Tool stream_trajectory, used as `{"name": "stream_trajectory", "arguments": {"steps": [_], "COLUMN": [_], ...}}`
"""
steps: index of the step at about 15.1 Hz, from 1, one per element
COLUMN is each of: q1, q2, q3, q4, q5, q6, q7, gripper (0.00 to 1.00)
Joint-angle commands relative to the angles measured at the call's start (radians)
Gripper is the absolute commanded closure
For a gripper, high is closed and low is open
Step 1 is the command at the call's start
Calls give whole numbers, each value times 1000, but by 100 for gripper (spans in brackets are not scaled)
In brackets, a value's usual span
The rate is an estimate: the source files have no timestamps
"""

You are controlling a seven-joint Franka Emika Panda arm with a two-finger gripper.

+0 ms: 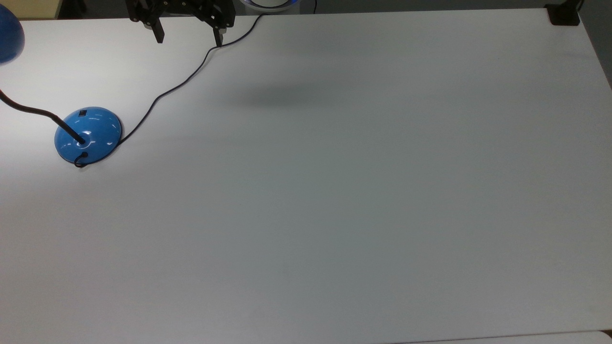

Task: Turn off the lamp
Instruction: 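Move the gripper toward the blue lamp's base above its switch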

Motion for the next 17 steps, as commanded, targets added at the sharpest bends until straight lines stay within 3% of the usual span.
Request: {"name": "stream_trajectory", "arguments": {"steps": [1, 13, 17], "q1": [8, 2, -48], "q2": [-2, -19, -72], "q3": [-5, -15, -48], "q4": [7, 4, 2], "q5": [-16, -16, -21], "q6": [0, -18, -214], "q7": [-6, -20, -462], "gripper": [0, 0, 0]}}
